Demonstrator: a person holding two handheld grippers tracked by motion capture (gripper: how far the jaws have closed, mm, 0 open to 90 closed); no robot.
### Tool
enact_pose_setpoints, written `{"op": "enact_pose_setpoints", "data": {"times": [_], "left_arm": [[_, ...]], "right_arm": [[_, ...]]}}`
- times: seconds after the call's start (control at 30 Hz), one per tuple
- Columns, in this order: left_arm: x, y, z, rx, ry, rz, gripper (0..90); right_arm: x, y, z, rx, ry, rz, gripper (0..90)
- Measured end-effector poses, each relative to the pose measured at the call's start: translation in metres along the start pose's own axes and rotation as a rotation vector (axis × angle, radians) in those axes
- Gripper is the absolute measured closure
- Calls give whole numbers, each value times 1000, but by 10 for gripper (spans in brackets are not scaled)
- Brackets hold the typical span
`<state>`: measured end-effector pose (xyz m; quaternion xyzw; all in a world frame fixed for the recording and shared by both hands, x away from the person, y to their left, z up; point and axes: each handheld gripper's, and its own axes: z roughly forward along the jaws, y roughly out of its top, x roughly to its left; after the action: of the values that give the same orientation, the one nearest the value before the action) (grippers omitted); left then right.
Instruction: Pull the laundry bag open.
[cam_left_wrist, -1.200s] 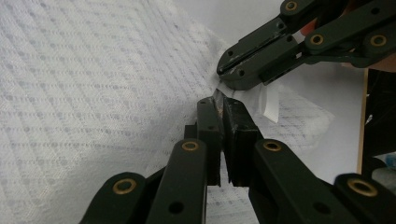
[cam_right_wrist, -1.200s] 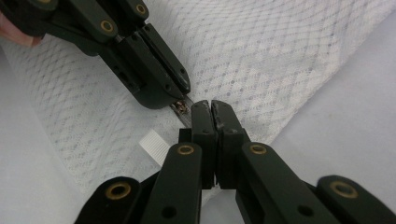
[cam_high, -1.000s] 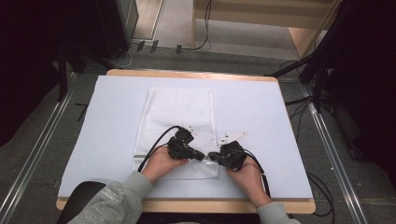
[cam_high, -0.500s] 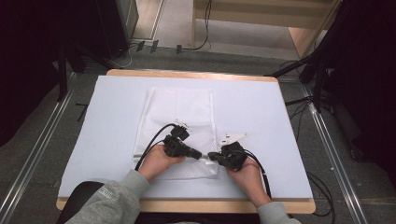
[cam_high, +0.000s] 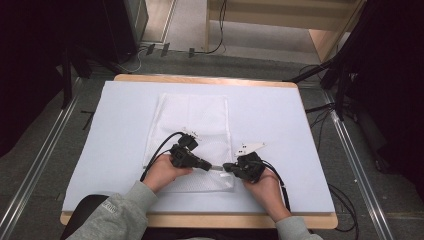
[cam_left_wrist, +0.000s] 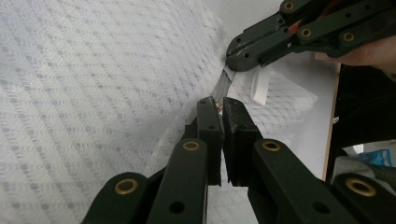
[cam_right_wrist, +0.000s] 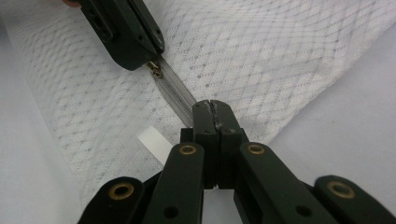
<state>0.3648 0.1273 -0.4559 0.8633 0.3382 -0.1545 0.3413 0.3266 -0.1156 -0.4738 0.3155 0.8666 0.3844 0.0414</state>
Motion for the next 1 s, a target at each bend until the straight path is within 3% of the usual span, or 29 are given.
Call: {"op": "enact_pose_setpoints", "data": {"times": [0.67, 1.0], "left_arm": [[5, -13, -23, -2, 13, -7, 879], [11, -19, -38, -19, 22, -31, 879]], "right_arm": [[-2, 0, 0, 0, 13, -3, 900], [-3, 0, 0, -1, 16, -7, 900]]}}
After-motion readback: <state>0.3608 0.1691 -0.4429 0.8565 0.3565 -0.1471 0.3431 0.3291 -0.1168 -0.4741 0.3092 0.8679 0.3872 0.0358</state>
